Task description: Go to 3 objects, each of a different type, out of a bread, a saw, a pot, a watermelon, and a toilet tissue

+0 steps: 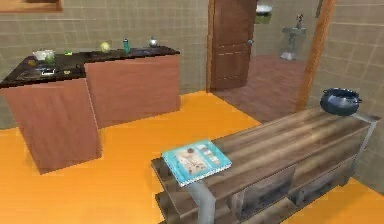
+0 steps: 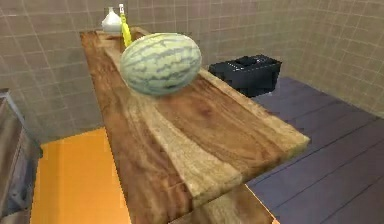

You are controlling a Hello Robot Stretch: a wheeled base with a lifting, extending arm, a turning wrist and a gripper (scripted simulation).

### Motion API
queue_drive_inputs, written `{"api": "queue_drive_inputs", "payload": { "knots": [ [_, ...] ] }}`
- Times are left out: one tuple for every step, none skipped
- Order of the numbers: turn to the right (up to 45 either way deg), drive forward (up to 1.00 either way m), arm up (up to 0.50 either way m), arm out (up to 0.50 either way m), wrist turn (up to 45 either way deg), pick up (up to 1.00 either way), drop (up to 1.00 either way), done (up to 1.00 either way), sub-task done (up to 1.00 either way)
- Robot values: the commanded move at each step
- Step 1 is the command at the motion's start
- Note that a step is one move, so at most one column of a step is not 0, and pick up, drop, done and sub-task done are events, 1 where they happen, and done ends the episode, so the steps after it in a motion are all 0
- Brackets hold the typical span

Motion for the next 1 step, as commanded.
{"api": "queue_drive_inputs", "payload": {
  "knots": [
    [-3.0, 0.0, 0.0, 0.0, 0.0, 0.0, 0.0, 0.0, 0.0]
  ]
}}
